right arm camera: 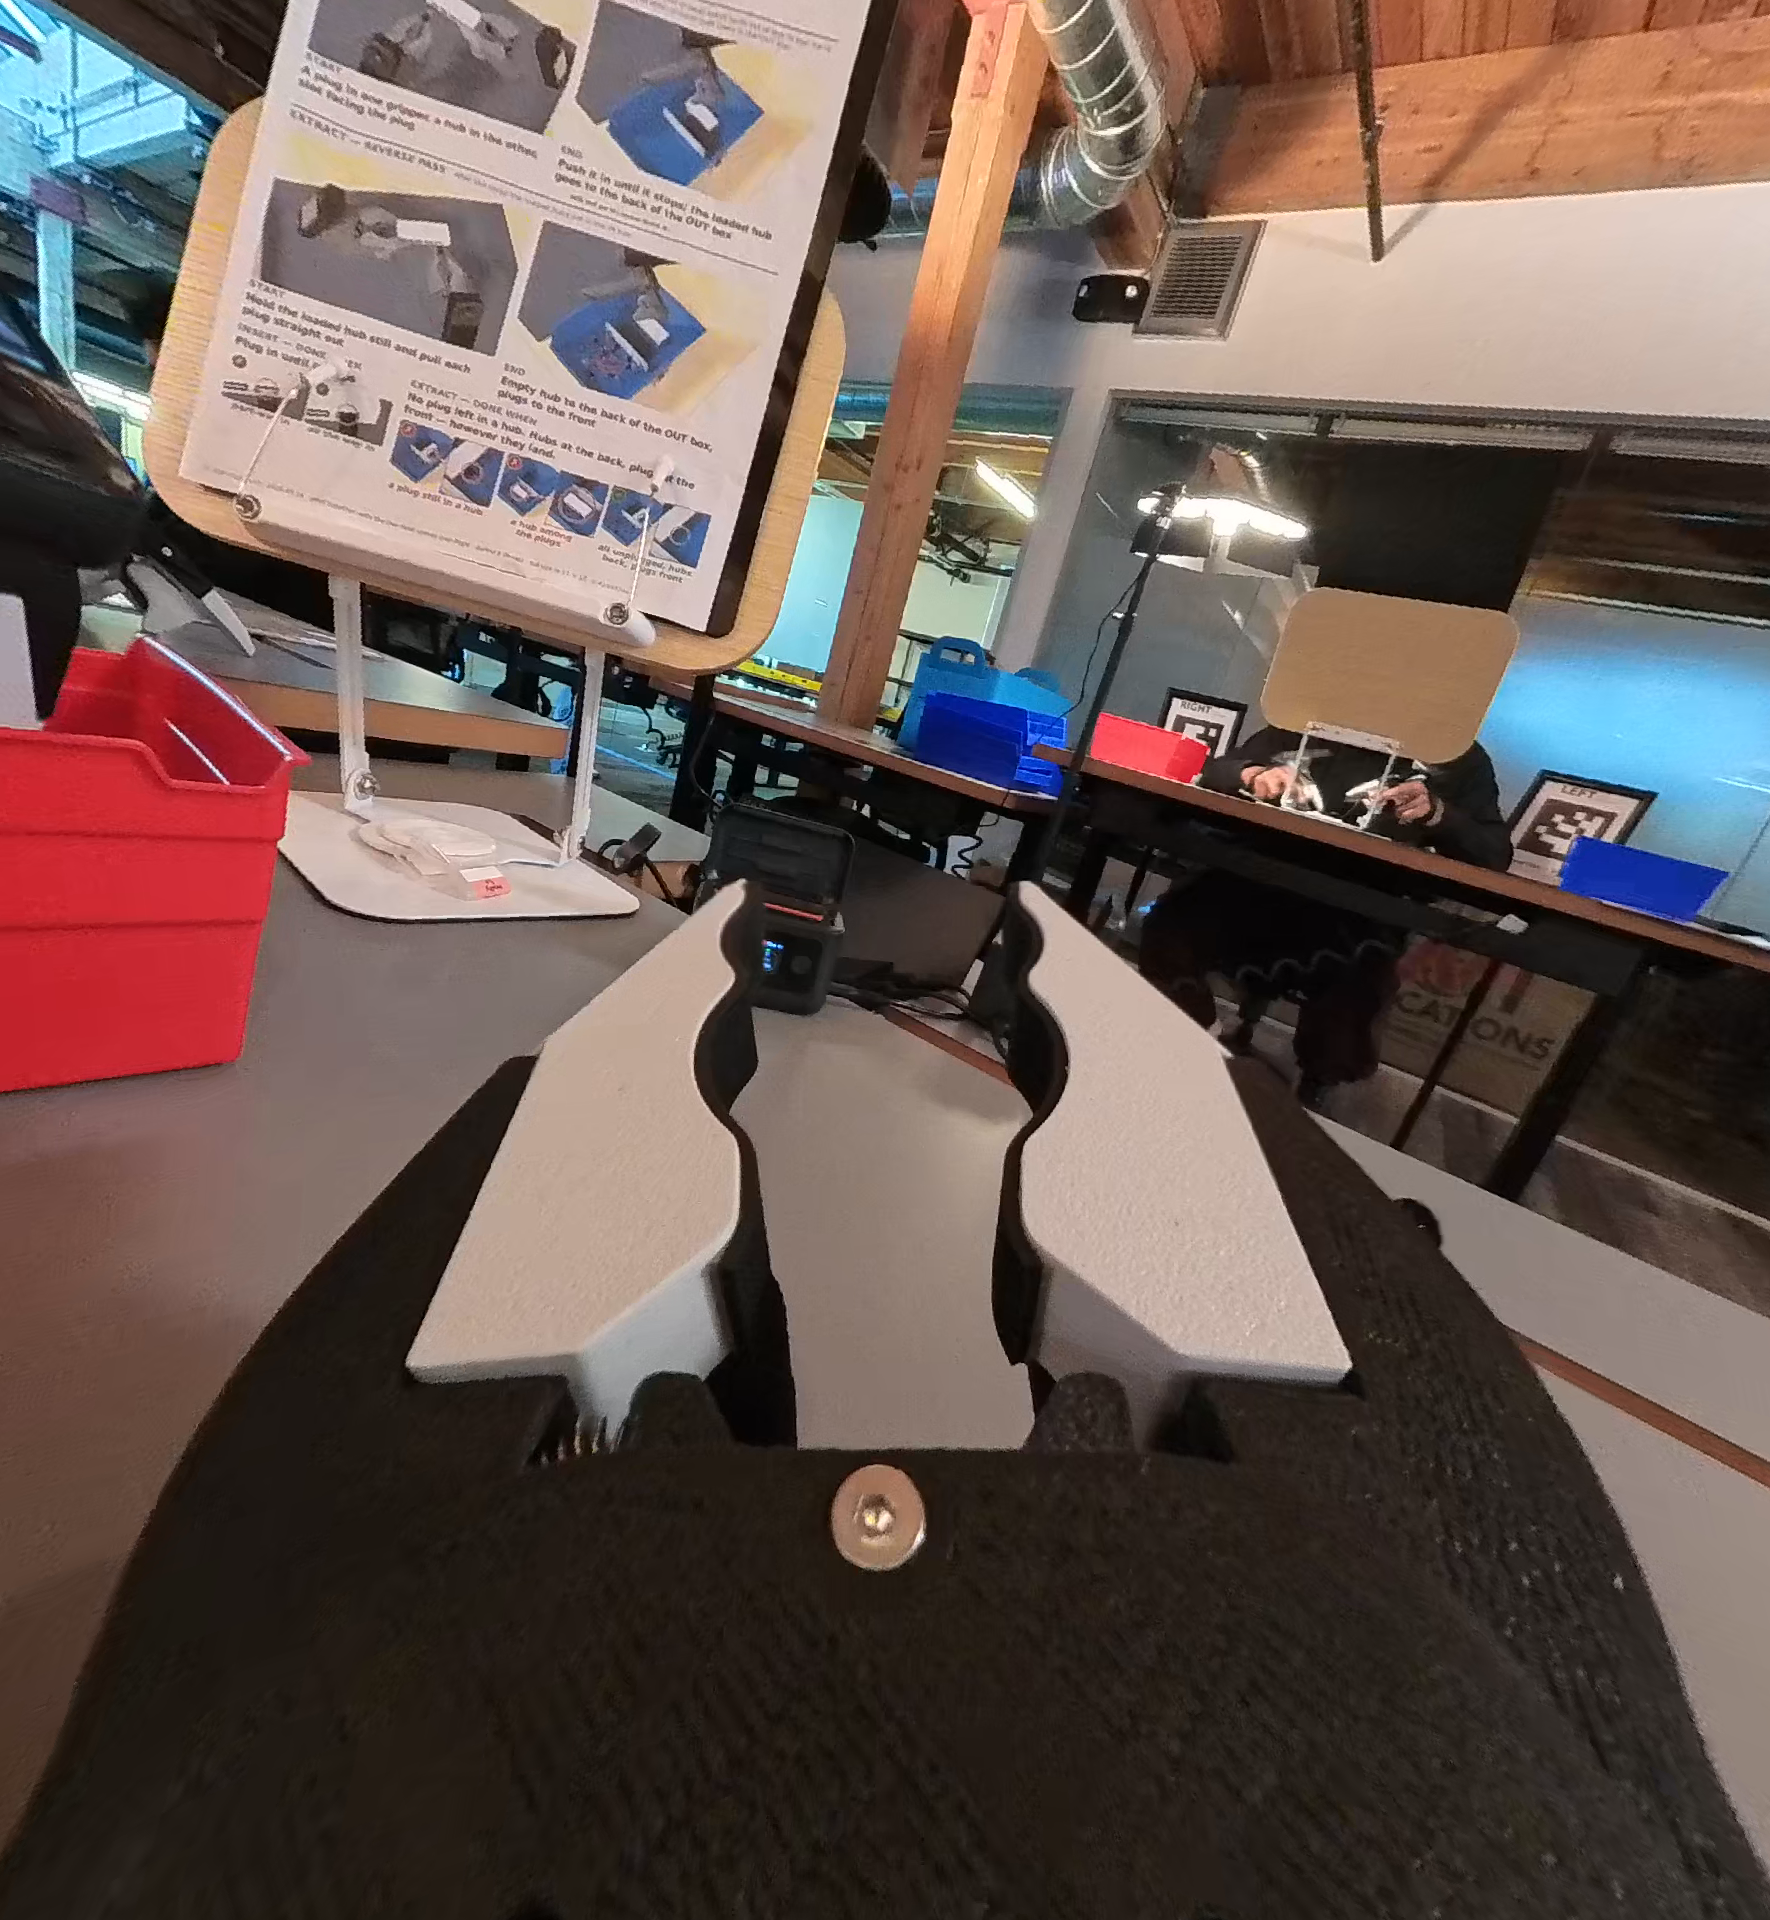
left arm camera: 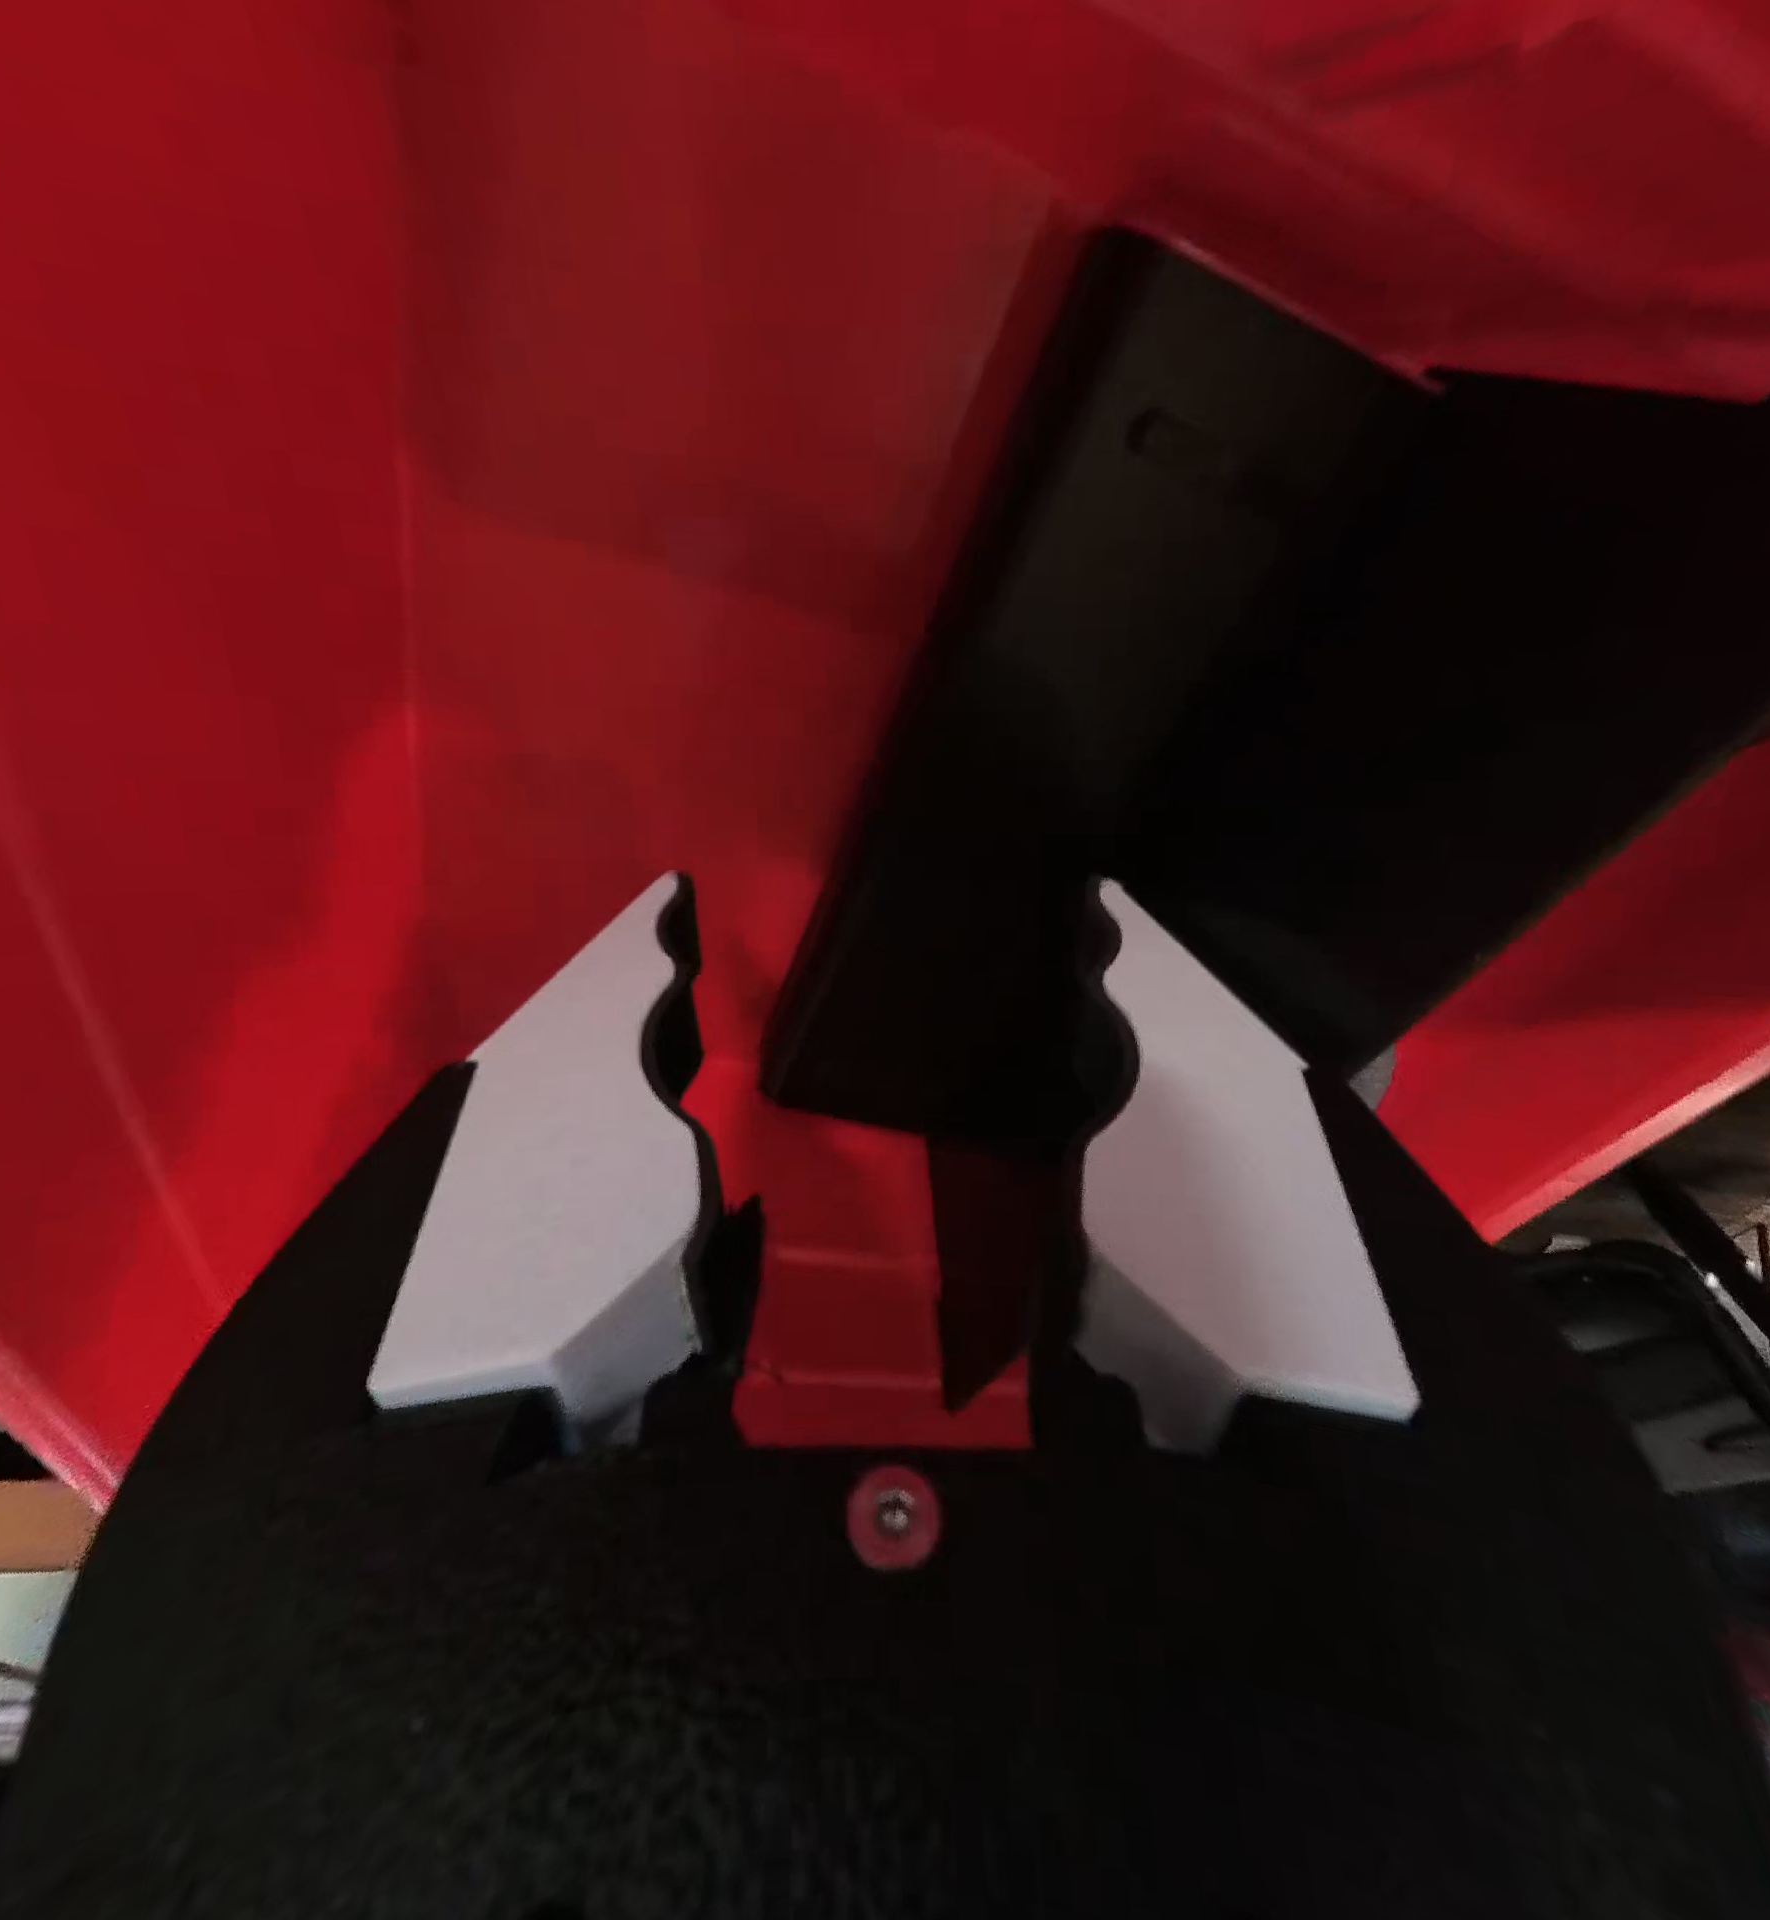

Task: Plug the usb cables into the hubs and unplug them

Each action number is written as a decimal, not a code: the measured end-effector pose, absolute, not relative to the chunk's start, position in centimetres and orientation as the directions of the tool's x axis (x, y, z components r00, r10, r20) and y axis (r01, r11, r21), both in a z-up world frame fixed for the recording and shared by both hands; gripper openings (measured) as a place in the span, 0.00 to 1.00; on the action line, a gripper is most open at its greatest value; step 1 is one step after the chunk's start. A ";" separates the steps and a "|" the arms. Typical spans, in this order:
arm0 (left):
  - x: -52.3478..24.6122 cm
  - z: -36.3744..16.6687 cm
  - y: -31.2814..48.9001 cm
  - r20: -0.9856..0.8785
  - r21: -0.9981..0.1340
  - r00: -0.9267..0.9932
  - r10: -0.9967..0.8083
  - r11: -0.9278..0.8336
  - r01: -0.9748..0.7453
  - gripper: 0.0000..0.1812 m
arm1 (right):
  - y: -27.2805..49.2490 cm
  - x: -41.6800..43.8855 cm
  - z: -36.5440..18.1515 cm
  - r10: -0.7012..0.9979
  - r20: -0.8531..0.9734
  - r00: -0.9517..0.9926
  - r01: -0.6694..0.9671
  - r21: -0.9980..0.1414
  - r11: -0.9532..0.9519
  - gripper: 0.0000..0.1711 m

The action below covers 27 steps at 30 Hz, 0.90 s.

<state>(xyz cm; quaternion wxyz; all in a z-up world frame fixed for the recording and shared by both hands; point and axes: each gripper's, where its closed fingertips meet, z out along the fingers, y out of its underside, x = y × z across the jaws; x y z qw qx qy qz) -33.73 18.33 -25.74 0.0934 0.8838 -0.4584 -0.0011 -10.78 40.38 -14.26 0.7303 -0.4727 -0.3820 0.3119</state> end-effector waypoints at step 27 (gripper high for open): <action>-35.2 -25.4 19.4 0.008 0.194 0.509 -0.861 -0.498 -0.845 0.45 | 40.1 -11.5 -14.9 0.852 0.246 0.462 -0.087 -0.944 0.320 0.26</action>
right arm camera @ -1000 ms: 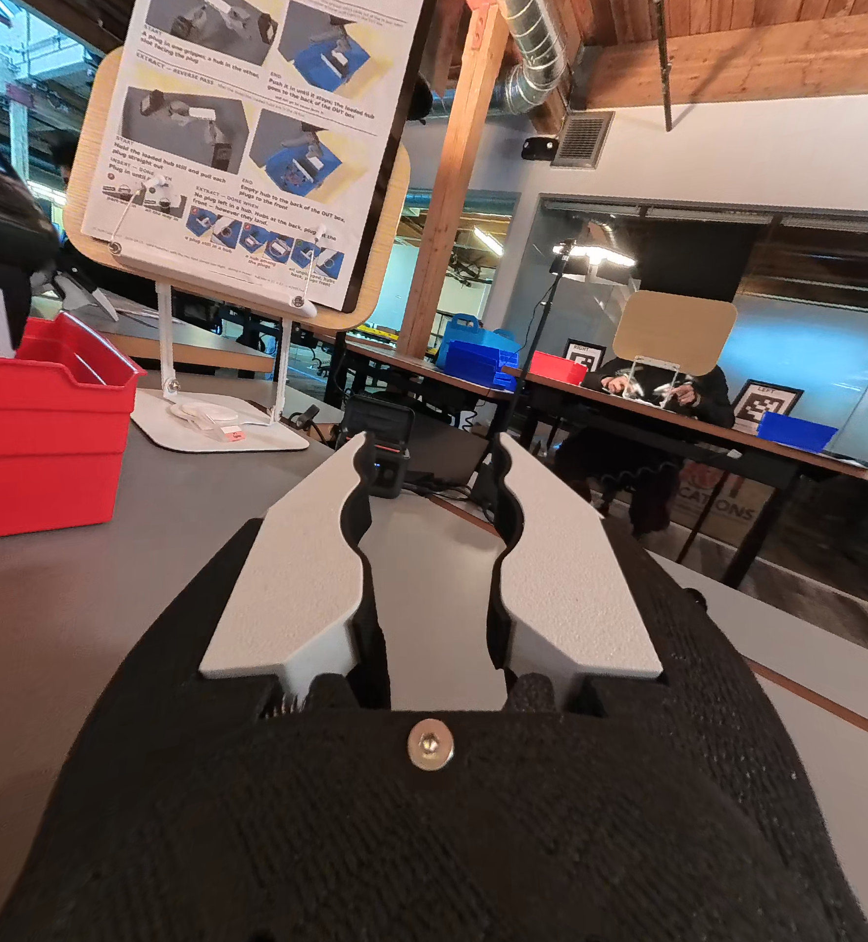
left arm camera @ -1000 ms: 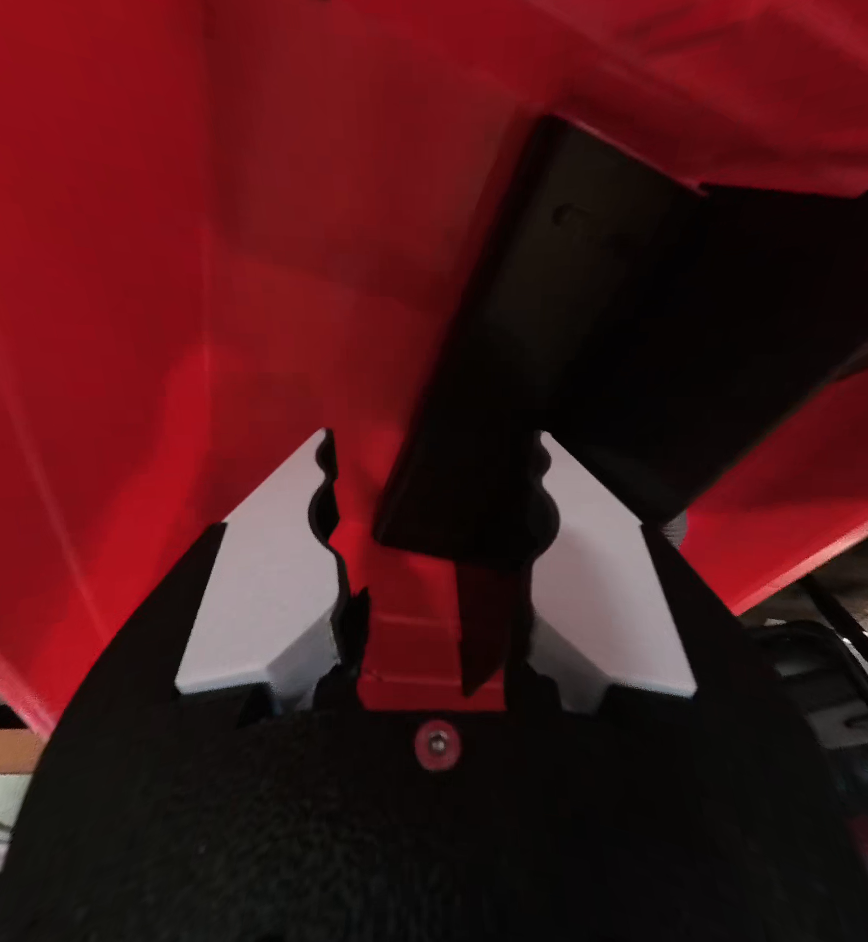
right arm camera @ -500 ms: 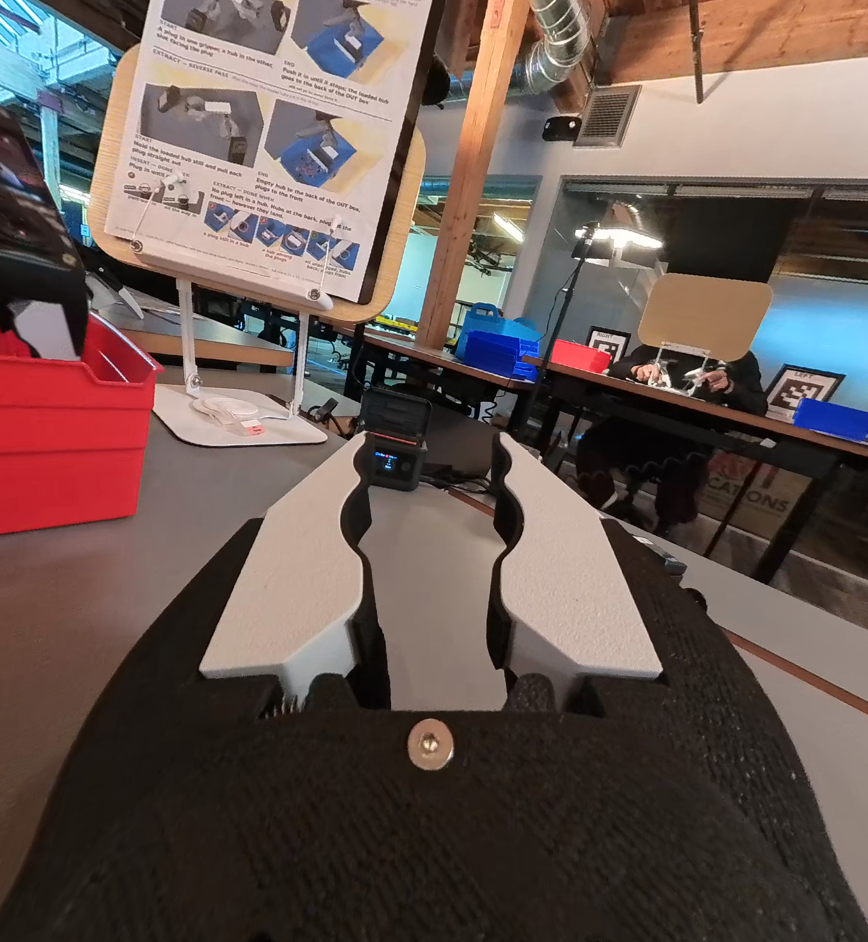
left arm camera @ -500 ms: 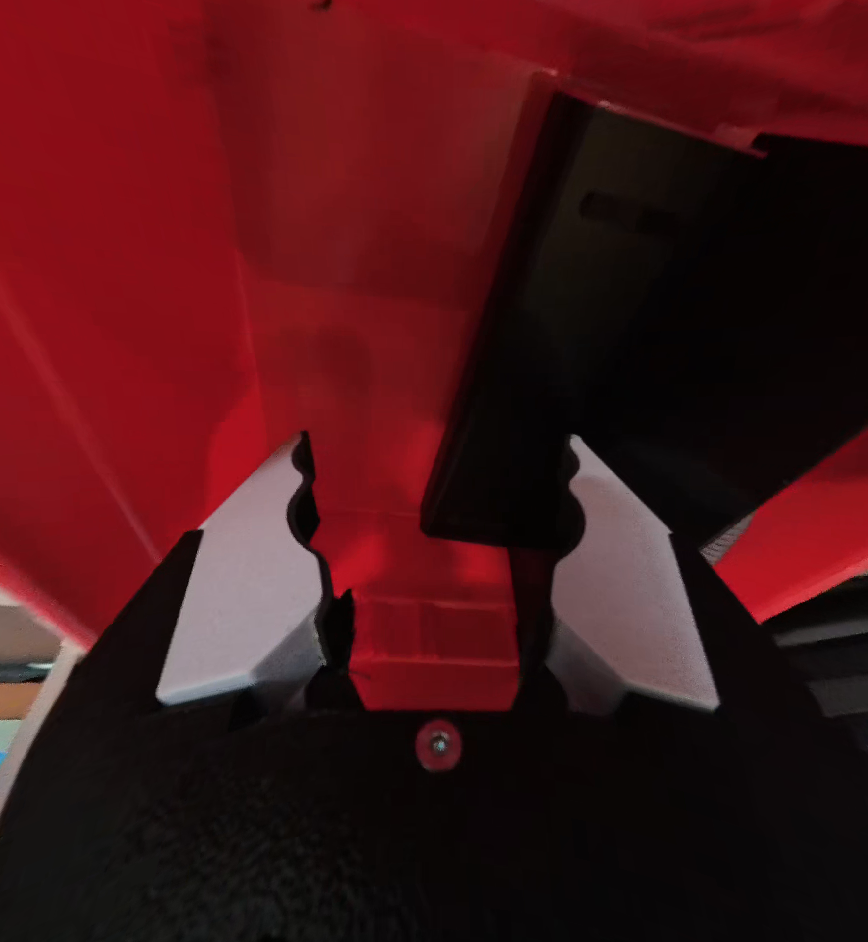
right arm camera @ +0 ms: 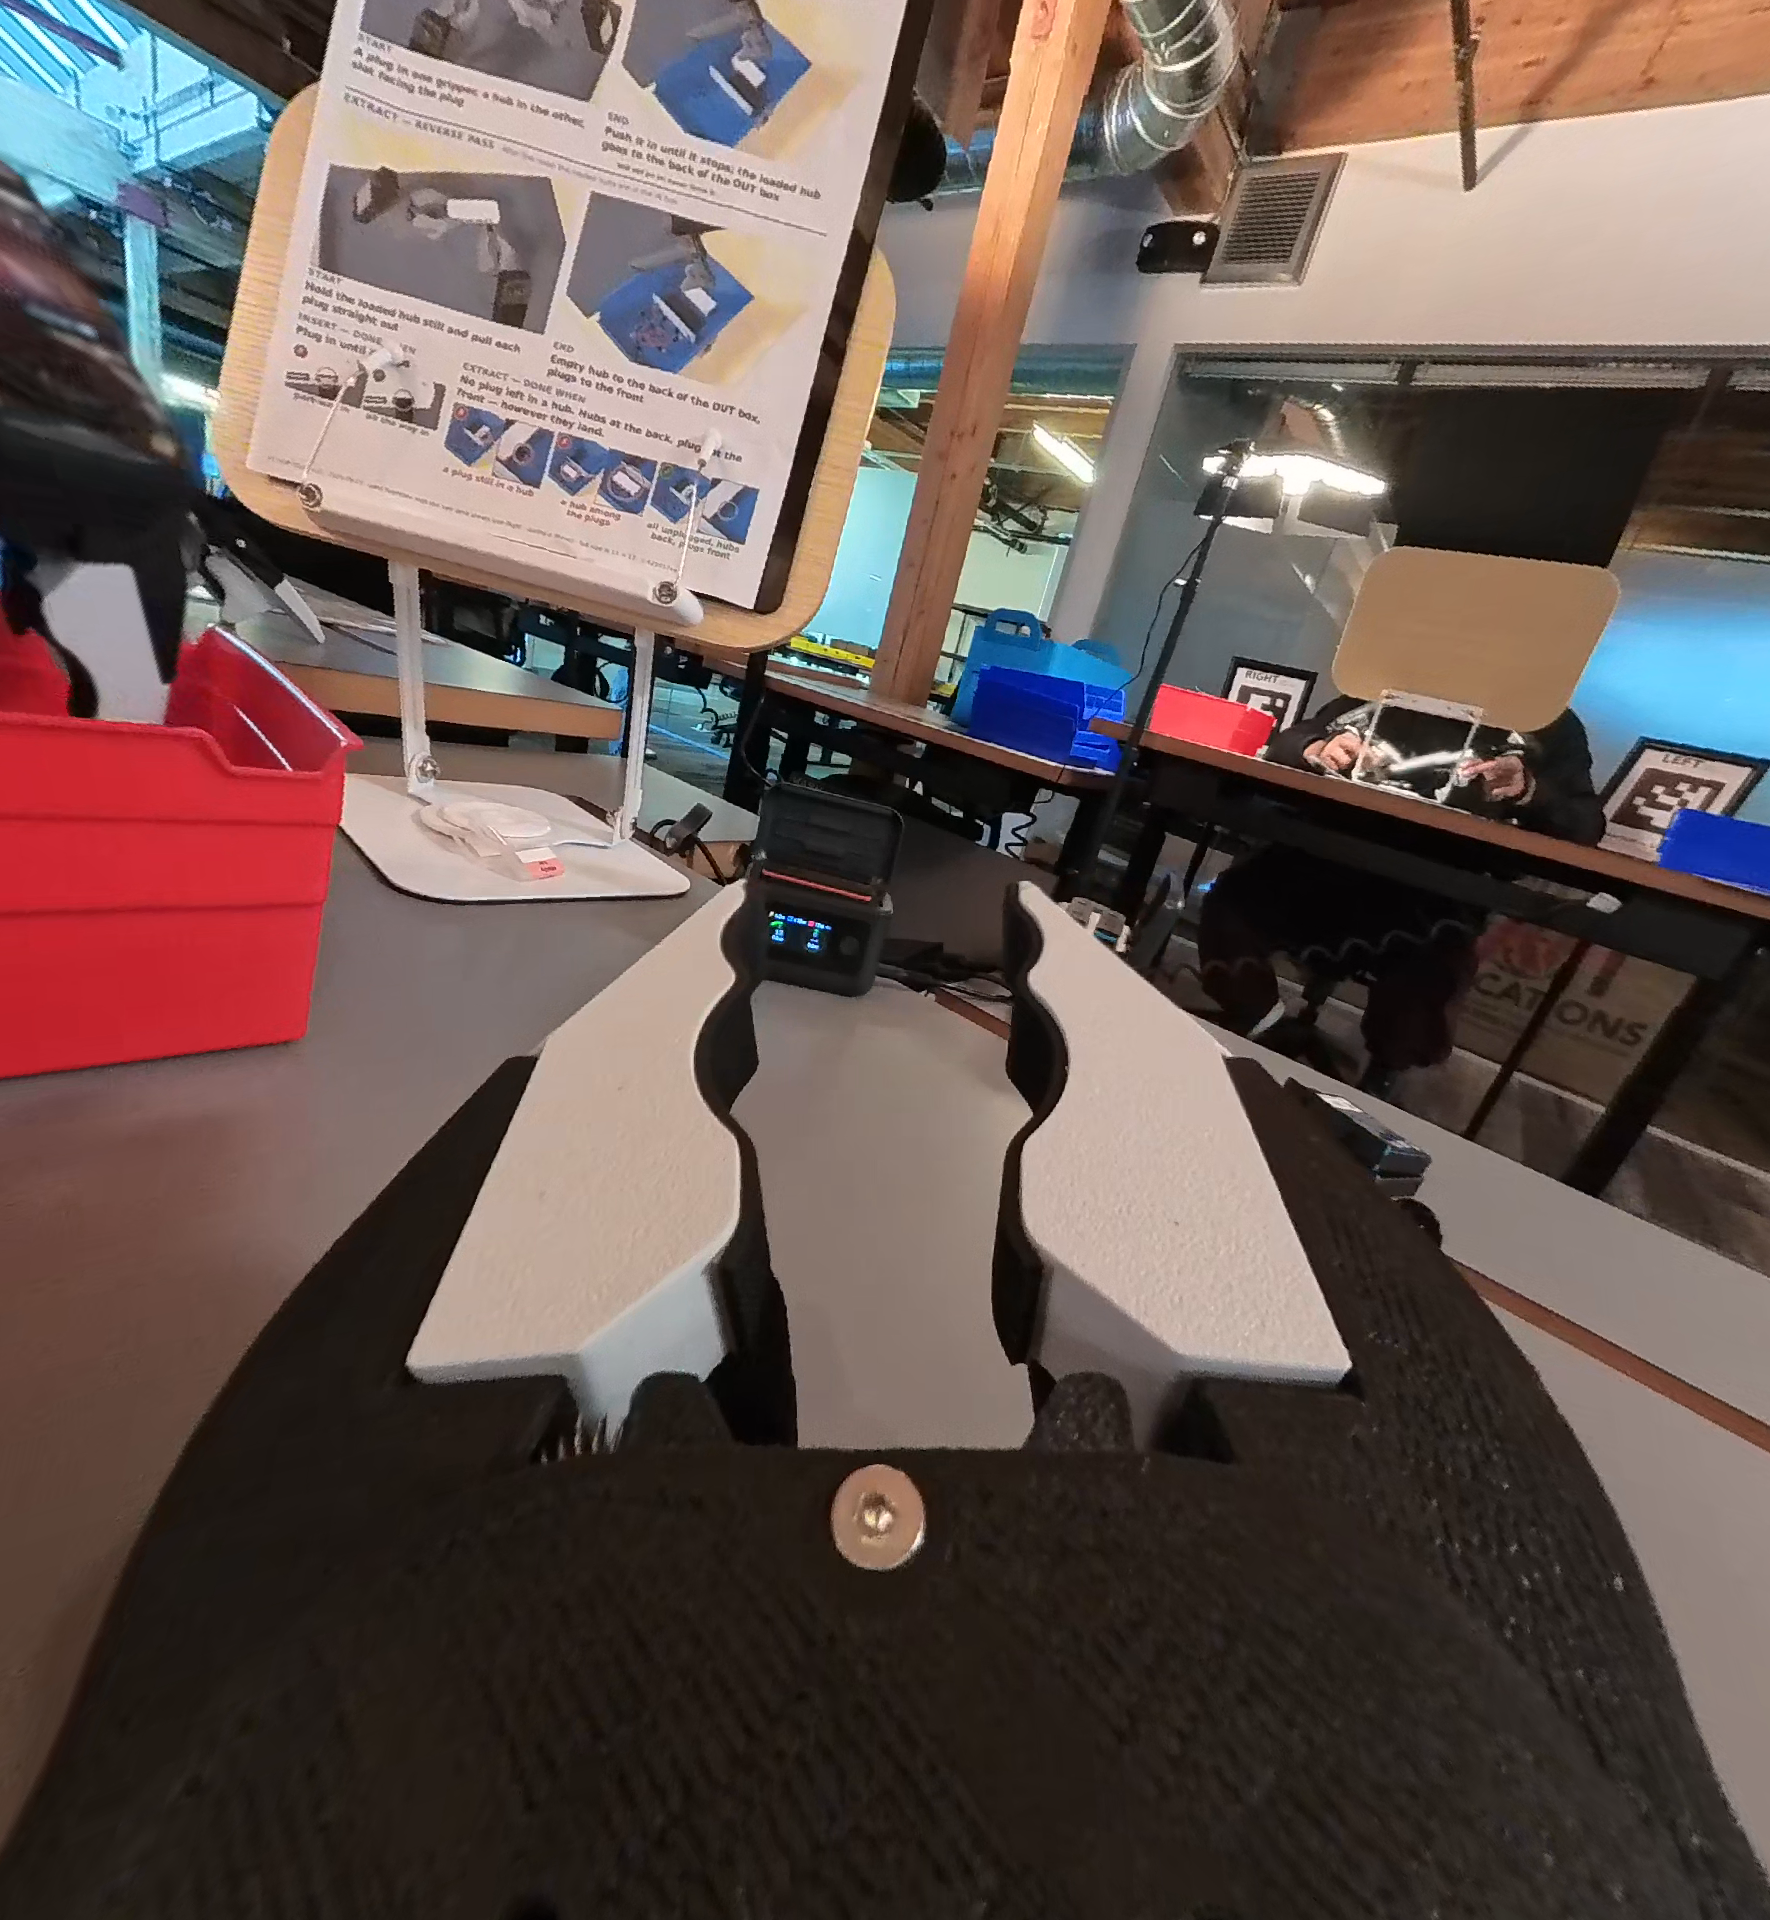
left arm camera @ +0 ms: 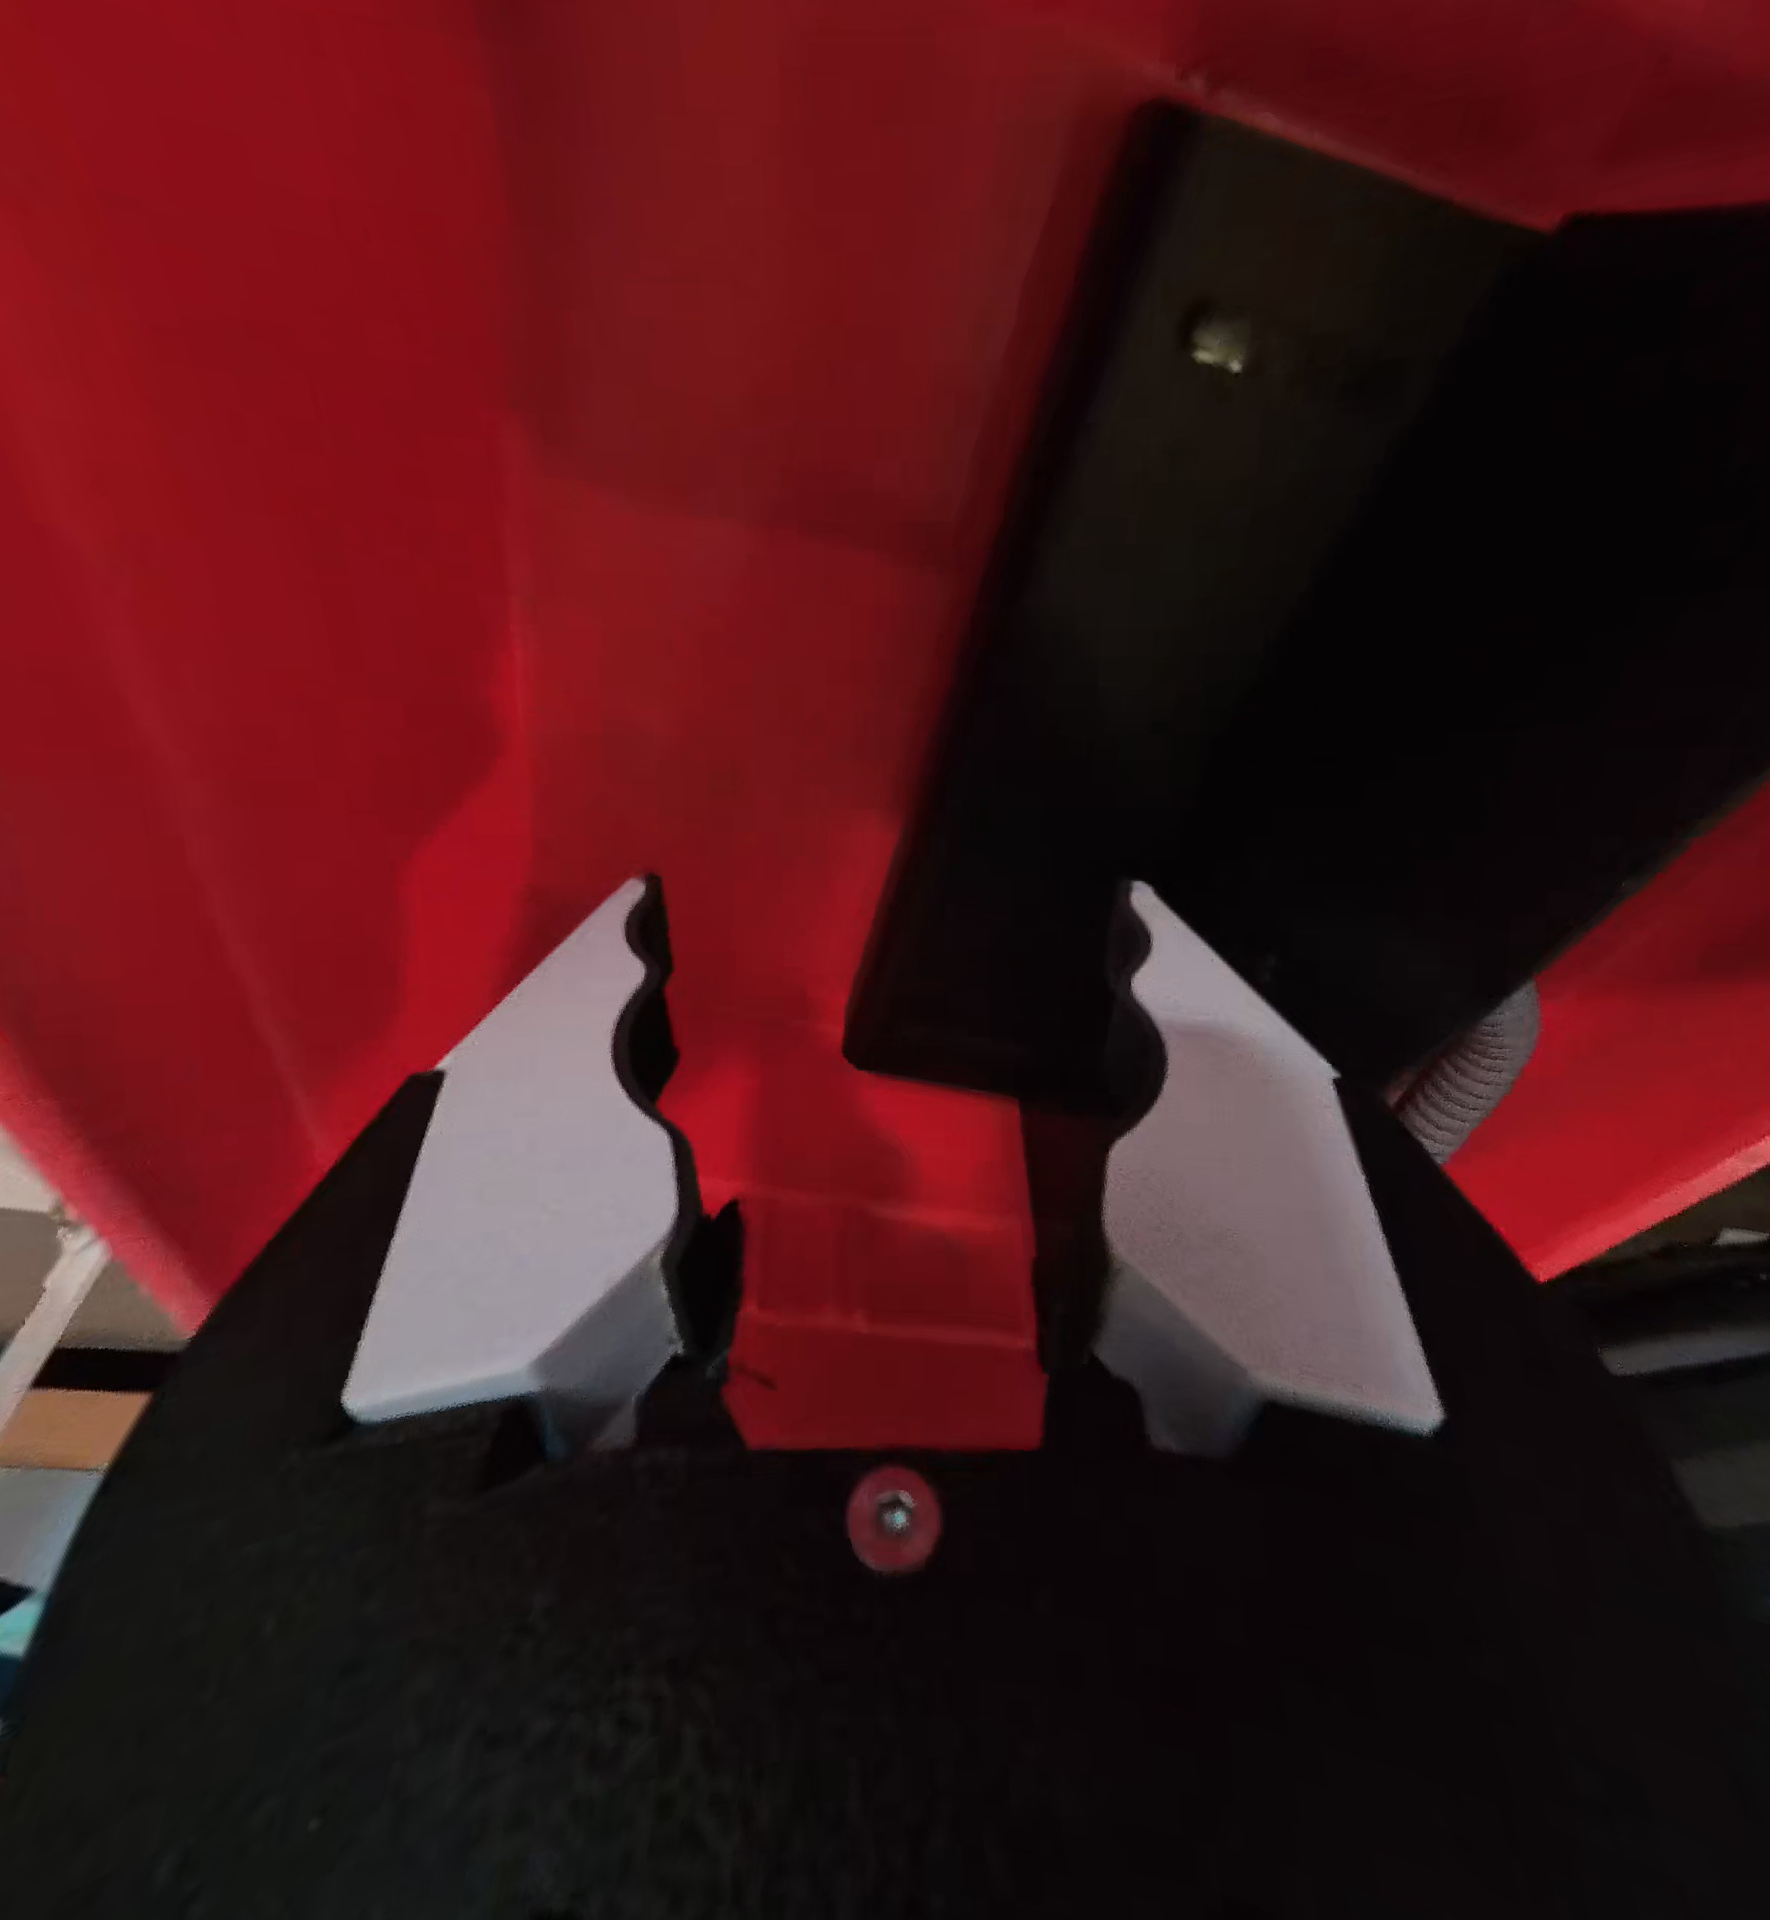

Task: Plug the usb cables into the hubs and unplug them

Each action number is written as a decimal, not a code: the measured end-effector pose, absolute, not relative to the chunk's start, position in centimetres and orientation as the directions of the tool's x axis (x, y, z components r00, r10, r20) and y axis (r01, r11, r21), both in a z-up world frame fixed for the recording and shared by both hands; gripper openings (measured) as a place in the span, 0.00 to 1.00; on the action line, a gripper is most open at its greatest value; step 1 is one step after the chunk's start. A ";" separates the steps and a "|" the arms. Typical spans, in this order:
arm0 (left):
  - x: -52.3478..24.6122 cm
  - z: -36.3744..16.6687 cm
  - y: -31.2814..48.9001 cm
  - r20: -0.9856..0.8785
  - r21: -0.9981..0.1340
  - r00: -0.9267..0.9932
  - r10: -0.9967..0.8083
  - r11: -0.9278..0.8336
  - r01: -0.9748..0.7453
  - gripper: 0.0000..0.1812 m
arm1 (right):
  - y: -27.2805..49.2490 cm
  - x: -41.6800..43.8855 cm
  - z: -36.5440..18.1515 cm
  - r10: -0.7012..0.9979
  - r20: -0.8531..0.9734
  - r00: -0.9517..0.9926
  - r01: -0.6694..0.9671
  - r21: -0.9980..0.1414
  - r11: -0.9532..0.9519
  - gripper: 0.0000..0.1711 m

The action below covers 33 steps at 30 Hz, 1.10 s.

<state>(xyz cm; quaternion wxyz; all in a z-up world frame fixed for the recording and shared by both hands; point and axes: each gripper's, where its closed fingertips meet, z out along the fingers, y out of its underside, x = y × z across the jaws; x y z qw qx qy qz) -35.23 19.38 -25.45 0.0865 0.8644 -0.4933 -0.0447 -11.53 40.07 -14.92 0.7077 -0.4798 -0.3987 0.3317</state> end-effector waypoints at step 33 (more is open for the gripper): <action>-34.1 -25.9 19.2 0.111 0.127 0.548 -0.829 -0.535 -0.835 0.41 | 39.9 -11.9 -15.4 0.878 0.221 0.426 -0.085 -0.956 0.281 0.26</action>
